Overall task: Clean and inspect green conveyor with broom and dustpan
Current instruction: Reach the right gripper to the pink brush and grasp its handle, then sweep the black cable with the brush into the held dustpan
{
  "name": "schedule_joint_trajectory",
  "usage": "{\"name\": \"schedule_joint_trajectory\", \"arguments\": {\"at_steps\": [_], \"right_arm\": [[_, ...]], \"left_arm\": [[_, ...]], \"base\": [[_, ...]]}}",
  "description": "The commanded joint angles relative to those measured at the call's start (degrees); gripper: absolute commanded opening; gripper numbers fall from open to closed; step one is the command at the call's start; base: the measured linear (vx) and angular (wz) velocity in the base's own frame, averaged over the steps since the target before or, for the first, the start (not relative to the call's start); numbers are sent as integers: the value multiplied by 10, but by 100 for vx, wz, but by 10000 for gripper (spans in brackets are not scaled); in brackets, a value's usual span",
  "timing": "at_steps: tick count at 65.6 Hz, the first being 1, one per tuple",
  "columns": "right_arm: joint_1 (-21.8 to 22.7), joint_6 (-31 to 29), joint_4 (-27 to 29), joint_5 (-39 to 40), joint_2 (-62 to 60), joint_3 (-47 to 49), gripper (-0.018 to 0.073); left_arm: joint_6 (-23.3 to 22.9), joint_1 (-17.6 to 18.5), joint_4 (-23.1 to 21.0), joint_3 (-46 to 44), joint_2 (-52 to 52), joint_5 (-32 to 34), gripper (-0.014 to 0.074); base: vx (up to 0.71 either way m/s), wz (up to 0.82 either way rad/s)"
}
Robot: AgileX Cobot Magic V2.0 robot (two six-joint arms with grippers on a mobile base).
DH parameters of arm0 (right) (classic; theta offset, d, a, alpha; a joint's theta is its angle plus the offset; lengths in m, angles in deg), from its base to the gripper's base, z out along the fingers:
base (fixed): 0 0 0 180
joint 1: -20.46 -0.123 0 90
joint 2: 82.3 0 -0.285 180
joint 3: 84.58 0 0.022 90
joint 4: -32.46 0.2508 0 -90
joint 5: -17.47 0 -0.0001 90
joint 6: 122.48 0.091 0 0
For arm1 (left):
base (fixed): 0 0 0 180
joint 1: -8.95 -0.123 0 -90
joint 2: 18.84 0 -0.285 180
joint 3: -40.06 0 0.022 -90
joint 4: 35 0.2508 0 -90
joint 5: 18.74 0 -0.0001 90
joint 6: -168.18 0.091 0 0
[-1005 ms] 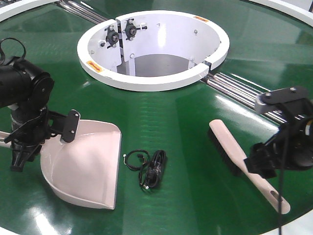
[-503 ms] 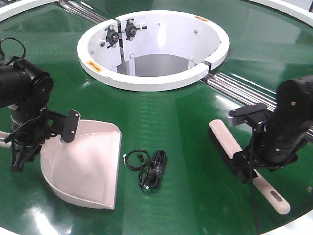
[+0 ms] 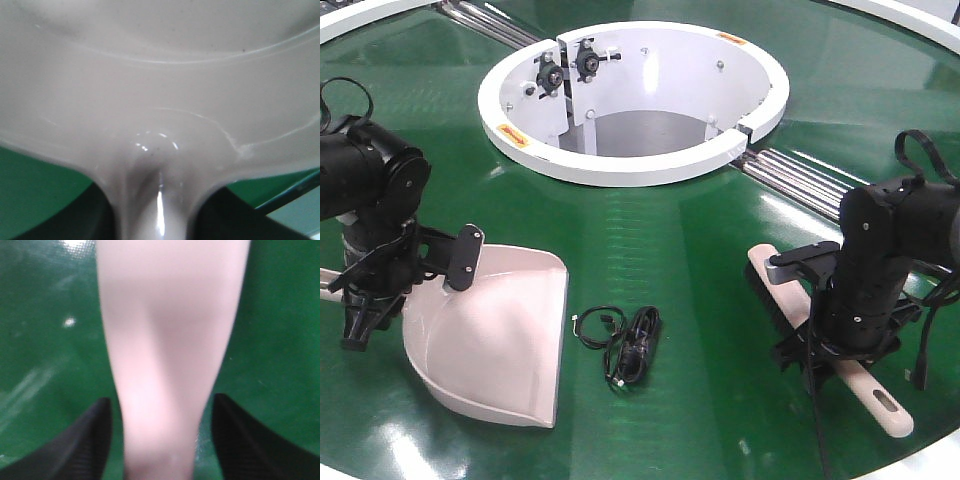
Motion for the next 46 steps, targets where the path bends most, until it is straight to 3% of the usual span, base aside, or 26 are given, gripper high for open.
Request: {"name": "schedule_joint_trajectory", "arguments": {"at_steps": [1,18,35,46], "right_arm": [[-1,-1,-8,2,-19,15,286],[-1,12,-8,1,-30,21,-17],[-16,83,-1,-17,-80,20,-5],[-77,135,15,-54,-103,20,-4]], "left_arm": [[-9,3,7,-17,28,-6,-6],[-9,3,7,-17,28,-6,-6],[-9,3,7,-17,28,-6,-6],[-9,3,7,-17,28,-6,-6]], "base": [[0,0],[0,0],[0,0],[0,0]]}}
